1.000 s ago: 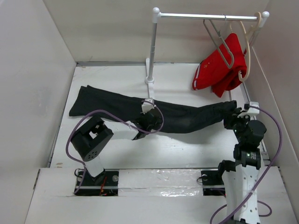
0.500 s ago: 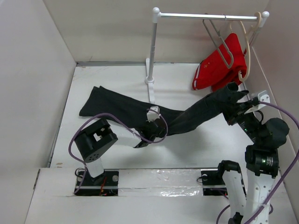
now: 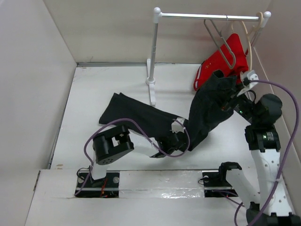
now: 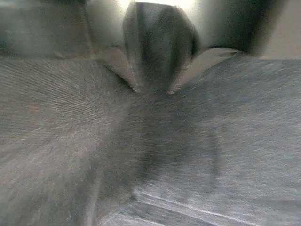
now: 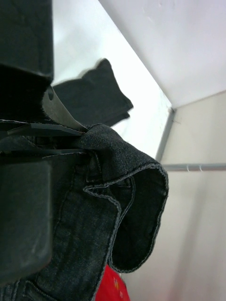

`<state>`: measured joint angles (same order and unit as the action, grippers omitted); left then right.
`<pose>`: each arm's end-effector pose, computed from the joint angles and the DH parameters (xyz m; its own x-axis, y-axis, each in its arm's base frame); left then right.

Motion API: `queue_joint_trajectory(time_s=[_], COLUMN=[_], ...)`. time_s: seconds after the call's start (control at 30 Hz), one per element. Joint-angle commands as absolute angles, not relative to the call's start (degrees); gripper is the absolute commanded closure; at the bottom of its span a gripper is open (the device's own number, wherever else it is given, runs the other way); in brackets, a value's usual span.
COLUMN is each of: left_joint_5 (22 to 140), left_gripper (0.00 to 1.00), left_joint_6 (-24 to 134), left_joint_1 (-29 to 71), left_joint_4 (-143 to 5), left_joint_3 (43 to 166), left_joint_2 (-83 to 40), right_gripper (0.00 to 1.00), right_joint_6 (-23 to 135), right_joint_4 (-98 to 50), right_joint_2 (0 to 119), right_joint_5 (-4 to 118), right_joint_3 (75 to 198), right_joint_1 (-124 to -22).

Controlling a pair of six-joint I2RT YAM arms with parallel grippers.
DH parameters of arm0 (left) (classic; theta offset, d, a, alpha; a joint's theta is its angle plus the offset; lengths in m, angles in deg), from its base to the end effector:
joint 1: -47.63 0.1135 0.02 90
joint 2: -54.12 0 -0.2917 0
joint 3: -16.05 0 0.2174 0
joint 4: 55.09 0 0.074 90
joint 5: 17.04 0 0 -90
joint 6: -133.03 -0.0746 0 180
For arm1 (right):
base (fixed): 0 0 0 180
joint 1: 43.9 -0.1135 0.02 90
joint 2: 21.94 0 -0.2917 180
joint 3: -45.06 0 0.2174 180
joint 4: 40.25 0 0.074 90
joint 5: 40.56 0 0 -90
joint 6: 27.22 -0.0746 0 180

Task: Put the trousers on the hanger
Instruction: Fold the trousers at the center of the board.

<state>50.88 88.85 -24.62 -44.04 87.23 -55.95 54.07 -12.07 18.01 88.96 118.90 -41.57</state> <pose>0.1535 -0.3875 0.1842 -0.6595 -0.1197 -0.7421 0.4423 0.7365 -0.5118 0.1096 0.0431 0.4351 0.0072 0.1166 -0.9932 -0.6094 0.7879 0.0881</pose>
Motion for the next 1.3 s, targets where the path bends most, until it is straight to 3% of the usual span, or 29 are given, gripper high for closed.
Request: queue_joint_trajectory(time_s=[0.0,0.03,0.13,0.3,0.57,0.7,1.17,1.23,1.27], left_joint_5=[49.7,49.5,50.8,49.9,51.7,52.2,42.7,40.8,40.2], left_gripper=[0.72,0.55,0.41,0.41,0.44,0.44,0.56,0.56,0.56], left_joint_6=[87.9,87.4,85.9,85.3,84.3,82.5,84.8,85.9,86.1], left_joint_1=[-21.8,-20.9,-16.6,-11.9,-2.3,3.7,3.7,3.7,3.7], left_joint_4=[-46.0,-45.7,-46.4,-54.9,-74.3,-83.7,-91.0,-91.1,-90.6], left_joint_3=[82.8,81.1,75.9,69.8,67.9,70.8,76.4,75.7,75.3], left_joint_2=[-47.9,-45.3,-34.5,-13.2,17.4,24.3,34.2,35.1,35.7], right_gripper=[1.0,1.0,1.0,1.0,1.0,1.0,1.0,0.9,0.67], right_joint_6=[57.0,57.8,60.4,60.5,53.8,51.8,61.0,60.8,60.6], right_joint_4=[-16.9,-16.4,-16.5,-21.1,-31.0,-32.2,-25.1,-24.9,-24.6], right_joint_2=[21.6,22.7,28.1,37.5,55.1,60.5,94.2,102.9,105.8], right_joint_5=[84.7,80.3,71.0,63.7,66.1,63.4,54.6,55.4,56.1], right_joint_3=[123.3,123.9,126.9,130.3,138.7,143.0,173.9,178.5,183.5], right_joint_1=[-49.4,-52.0,-62.8,-72.7,-75.3,-78.2,-98.3,-99.5,-100.2])
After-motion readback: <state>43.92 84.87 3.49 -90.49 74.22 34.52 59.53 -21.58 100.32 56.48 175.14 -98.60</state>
